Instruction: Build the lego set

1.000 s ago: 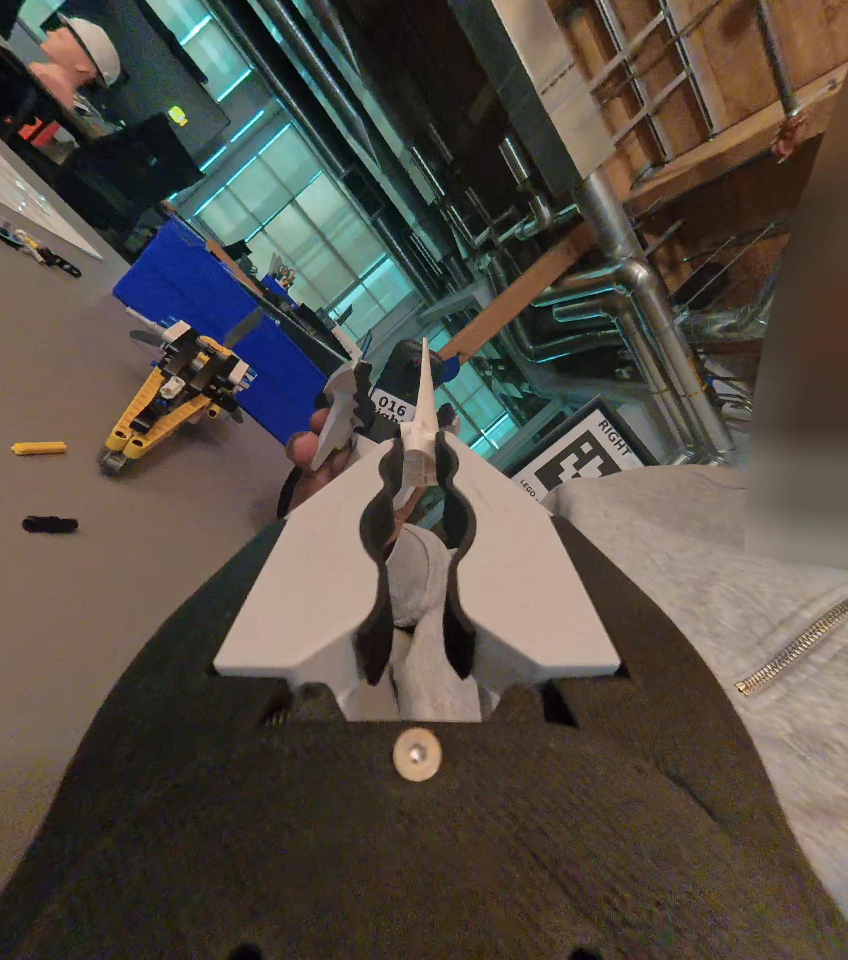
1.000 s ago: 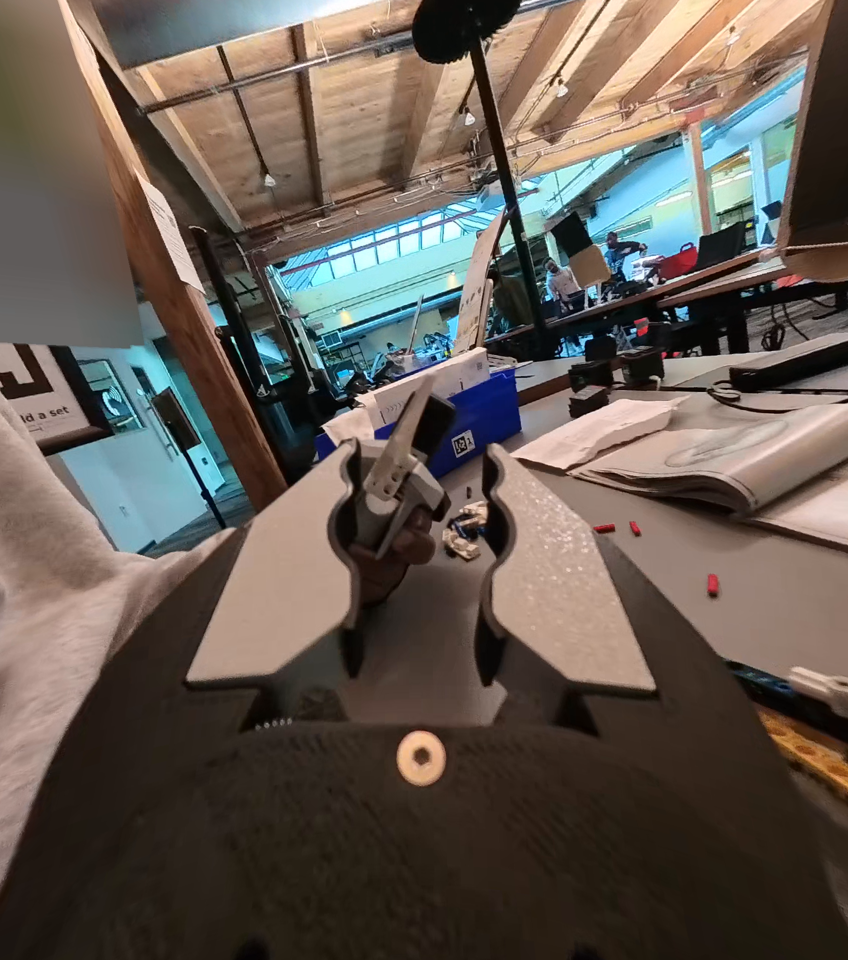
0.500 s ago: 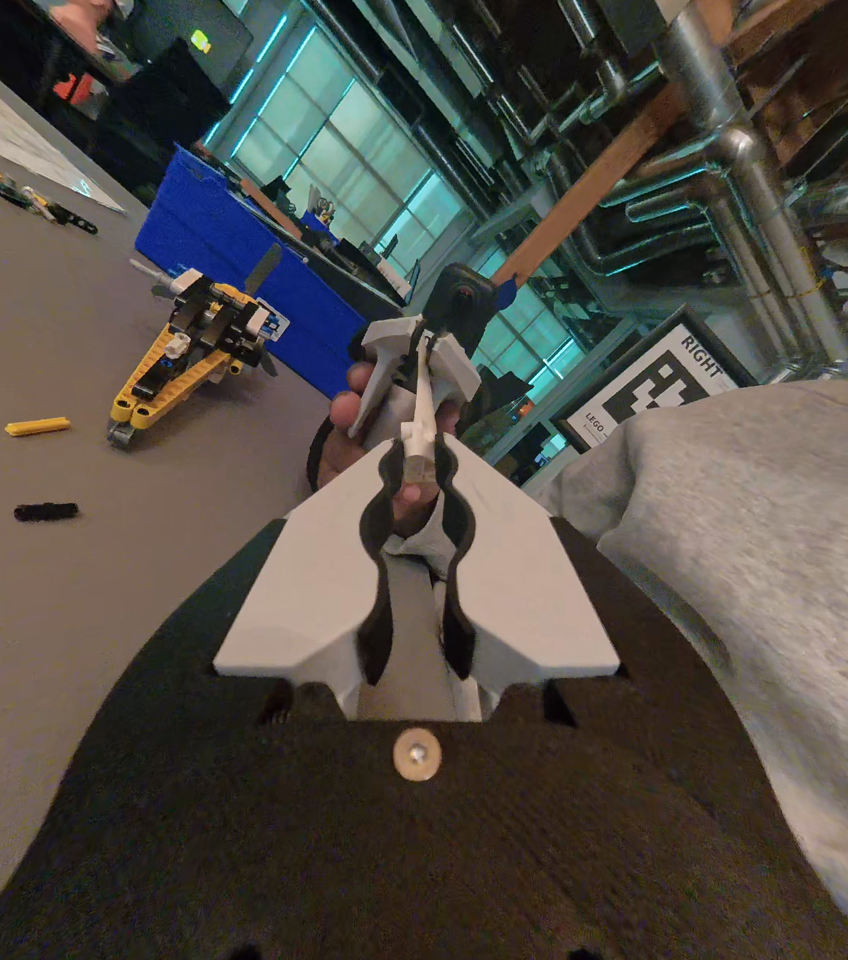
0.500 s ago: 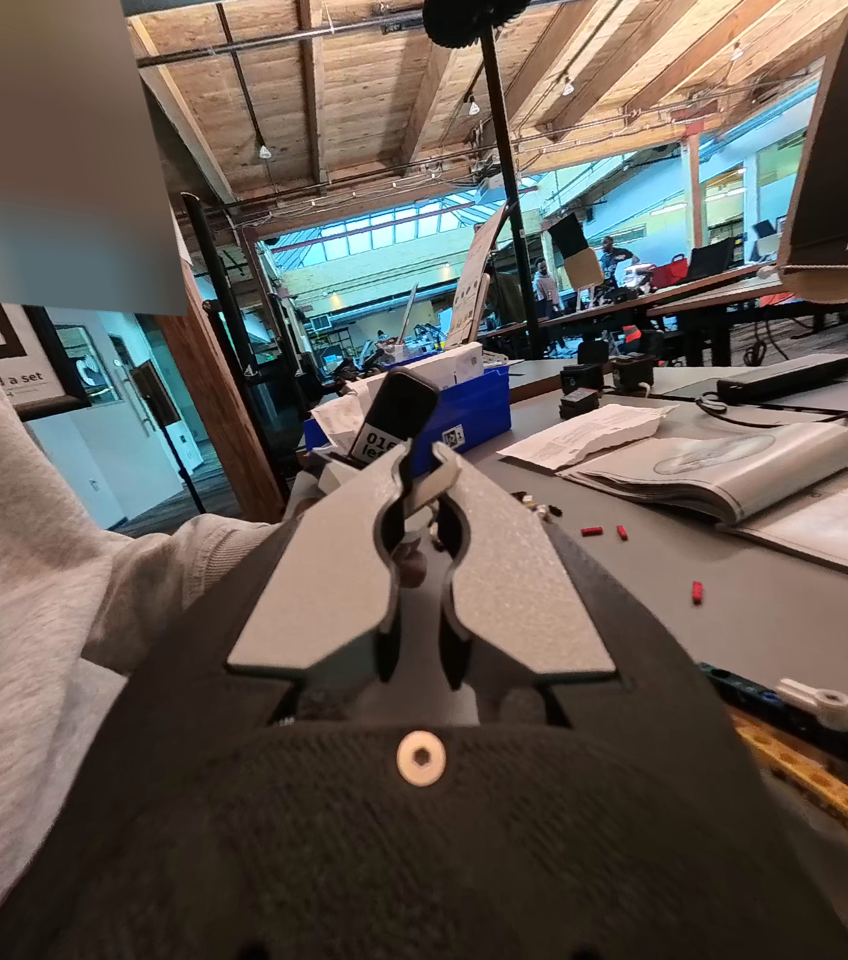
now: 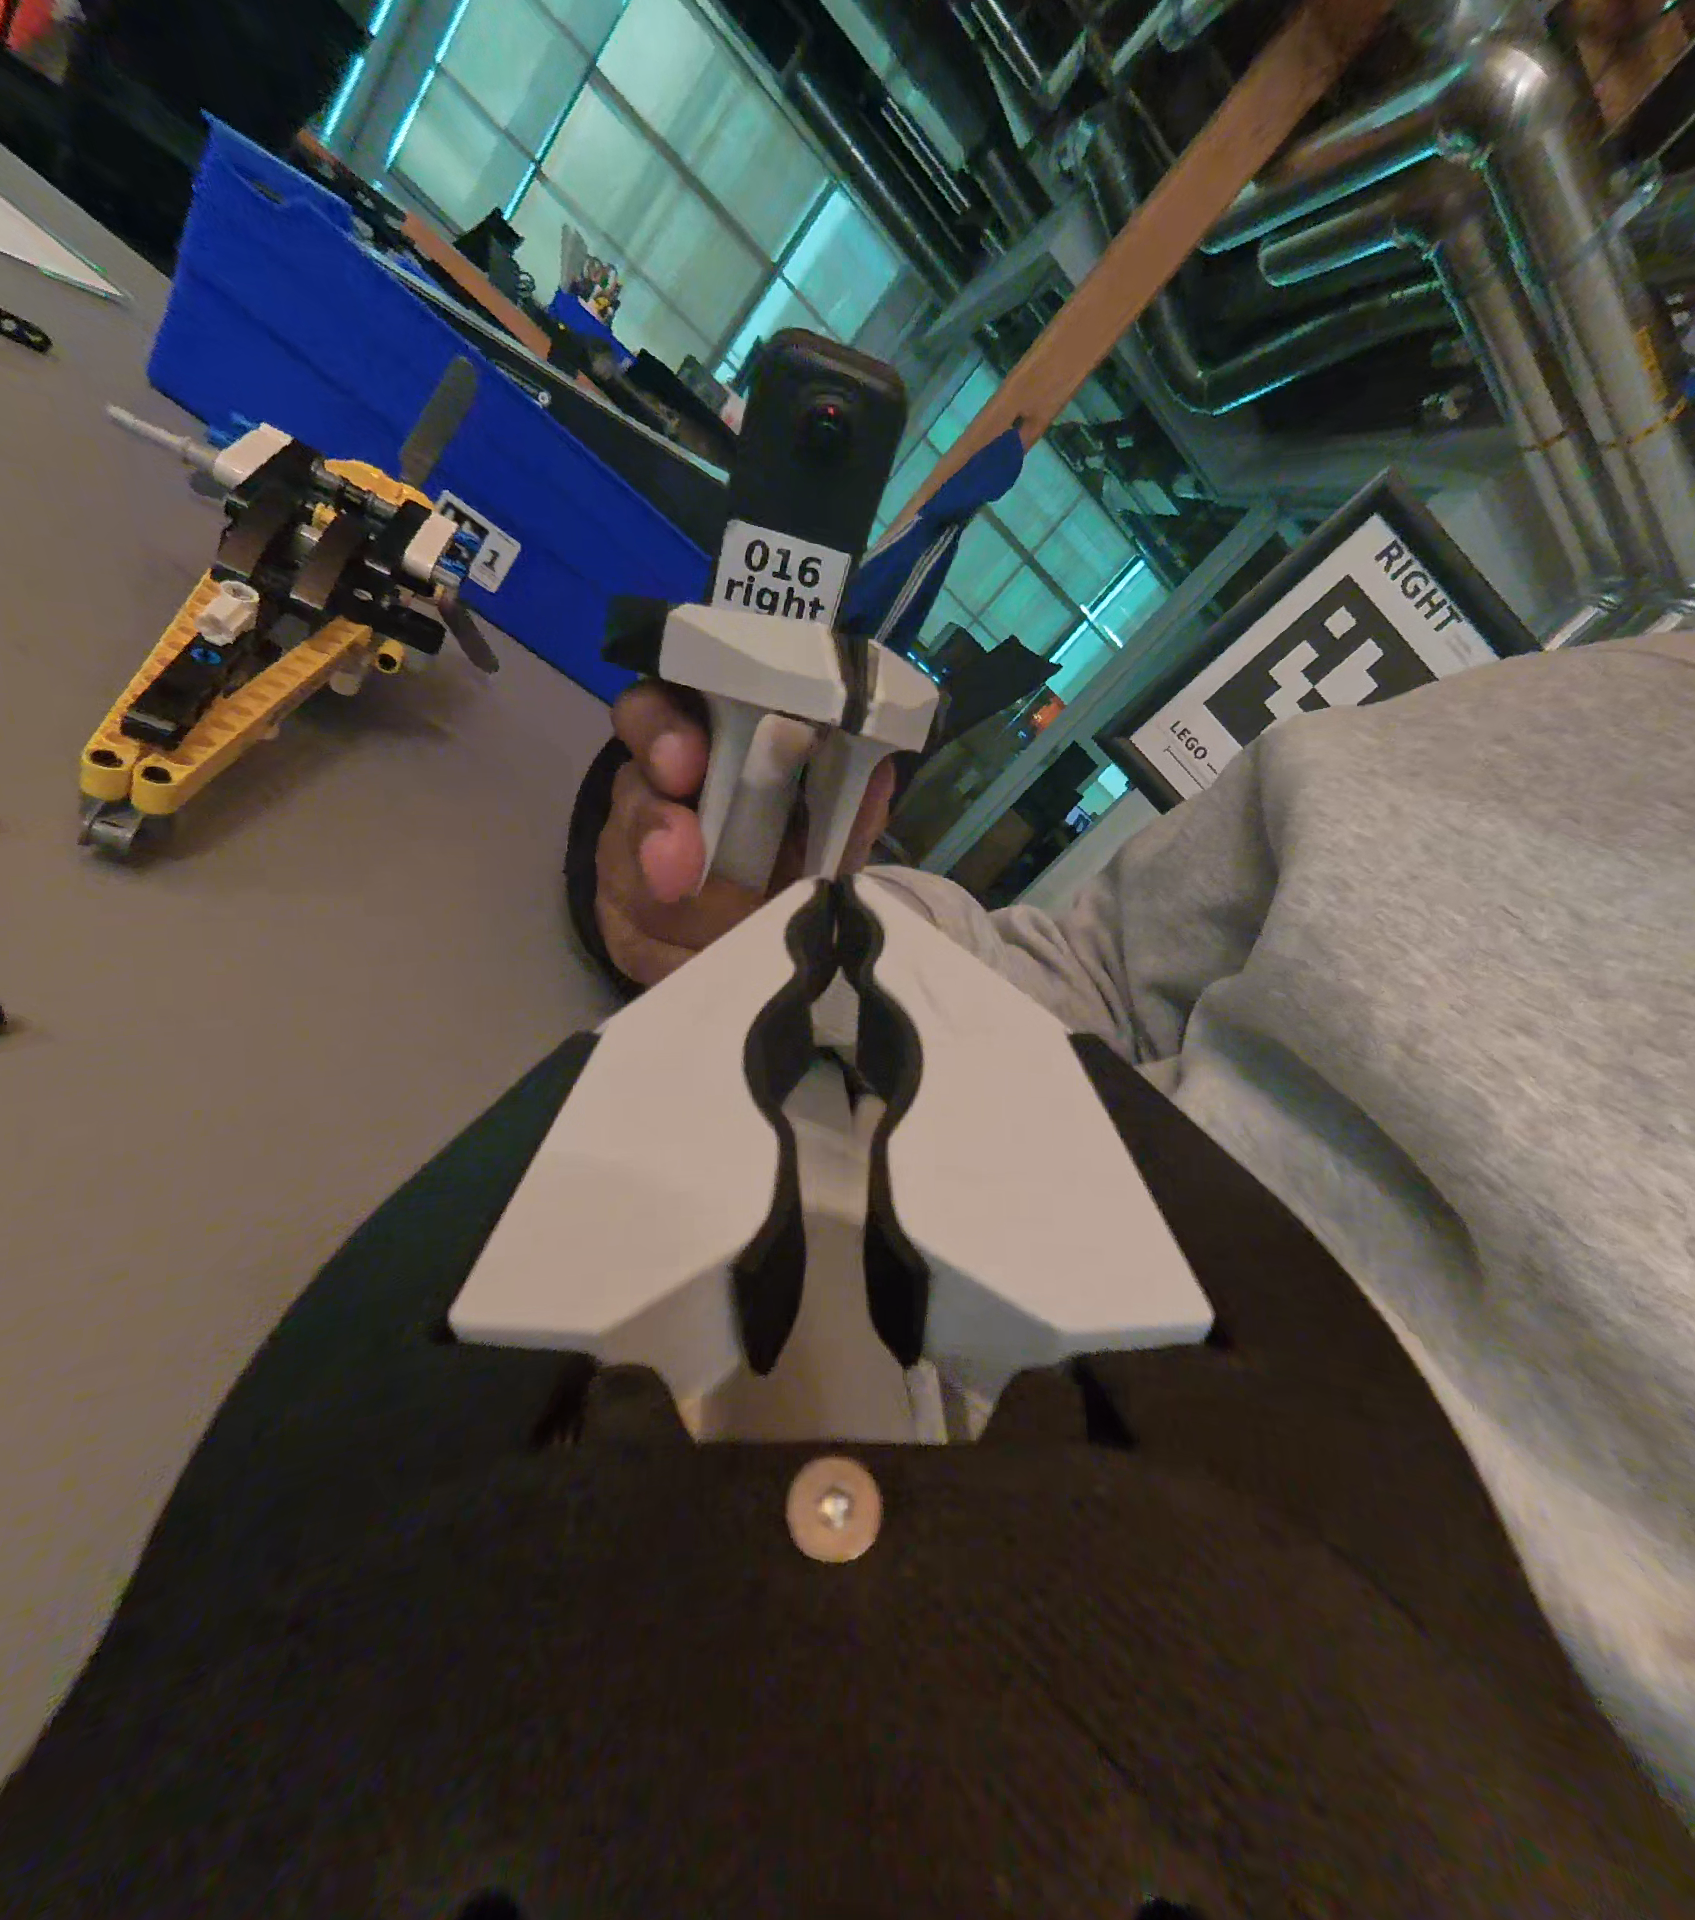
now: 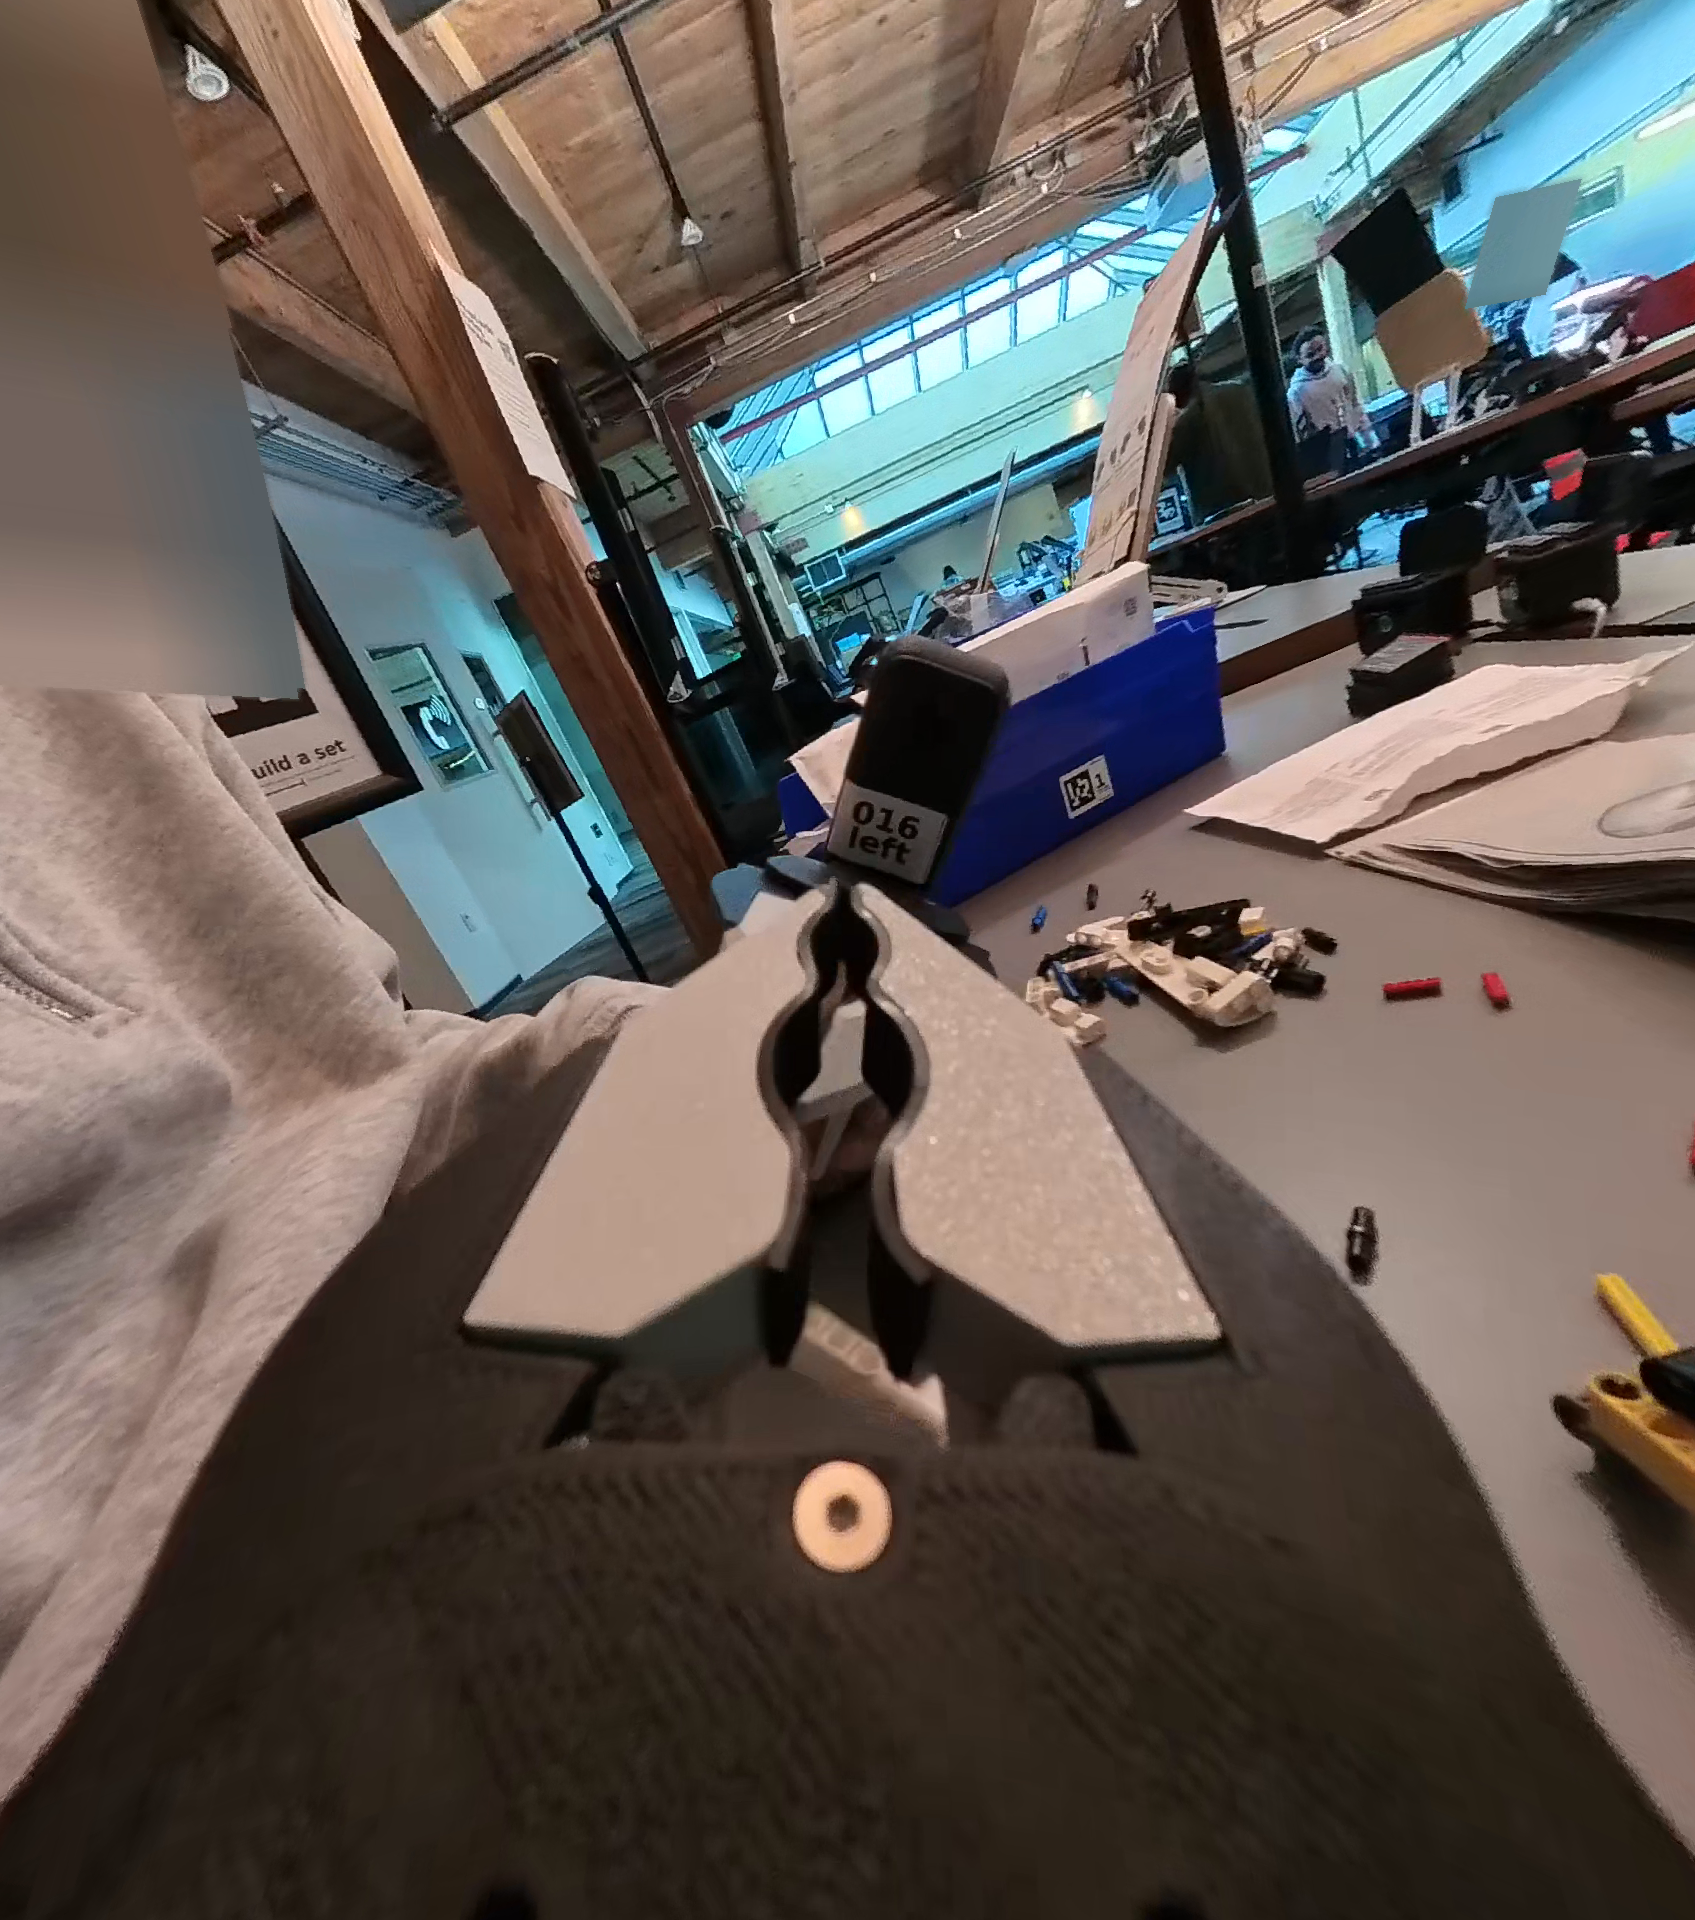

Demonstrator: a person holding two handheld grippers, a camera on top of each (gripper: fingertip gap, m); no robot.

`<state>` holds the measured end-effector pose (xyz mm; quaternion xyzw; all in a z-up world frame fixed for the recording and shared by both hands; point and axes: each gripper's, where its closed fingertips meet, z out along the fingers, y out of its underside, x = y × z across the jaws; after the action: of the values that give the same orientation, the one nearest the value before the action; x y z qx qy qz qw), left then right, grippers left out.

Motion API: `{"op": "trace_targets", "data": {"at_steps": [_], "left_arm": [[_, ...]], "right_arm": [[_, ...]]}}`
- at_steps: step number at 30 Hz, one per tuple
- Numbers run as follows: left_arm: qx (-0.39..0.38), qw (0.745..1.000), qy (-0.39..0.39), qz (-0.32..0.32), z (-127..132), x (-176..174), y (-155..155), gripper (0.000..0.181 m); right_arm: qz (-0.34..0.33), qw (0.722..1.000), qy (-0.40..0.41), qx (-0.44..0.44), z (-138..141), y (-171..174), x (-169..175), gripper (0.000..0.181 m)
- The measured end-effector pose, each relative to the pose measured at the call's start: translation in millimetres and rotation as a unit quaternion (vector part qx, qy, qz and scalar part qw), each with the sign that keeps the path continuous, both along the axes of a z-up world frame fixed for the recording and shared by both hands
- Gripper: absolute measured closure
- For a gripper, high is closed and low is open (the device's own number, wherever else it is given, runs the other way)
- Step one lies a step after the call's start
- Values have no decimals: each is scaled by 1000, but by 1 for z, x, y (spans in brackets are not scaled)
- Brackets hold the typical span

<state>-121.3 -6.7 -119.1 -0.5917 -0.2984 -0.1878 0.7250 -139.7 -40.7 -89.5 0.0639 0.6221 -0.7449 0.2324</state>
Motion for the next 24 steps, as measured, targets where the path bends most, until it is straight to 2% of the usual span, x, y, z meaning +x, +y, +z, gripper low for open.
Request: {"op": "trace_targets", "data": {"at_steps": [5,9,12,15,17,18,19,21,22,24], "left_arm": [[-21,1000,-10,12,-6,-4,2,181],[-16,996,11,87,2,-21,-24,181],[-37,996,-9,85,4,-19,-40,181],[-58,992,12,110,11,-19,-52,181],[-60,984,32,163,14,-28,-65,181],[-53,982,35,177,15,-30,-70,181],[-46,982,32,182,14,-31,-73,181],[-42,984,20,174,6,-32,-73,181],[-42,985,15,168,2,-32,-71,181],[-40,987,7,157,-3,-32,-64,181]], "right_arm": [[-19,1000,9,13,-3,-2,-3,181],[-87,996,35,0,2,5,-20,181],[-95,994,48,-8,4,7,-20,177],[-74,996,51,0,2,7,-11,167],[-21,996,56,60,-12,4,9,143],[-4,990,76,120,-26,2,19,128],[5,976,114,184,-45,2,27,121],[3,933,216,288,-77,3,37,121],[3,915,253,313,-87,2,42,122],[31,900,278,335,-98,-4,56,125]]}}
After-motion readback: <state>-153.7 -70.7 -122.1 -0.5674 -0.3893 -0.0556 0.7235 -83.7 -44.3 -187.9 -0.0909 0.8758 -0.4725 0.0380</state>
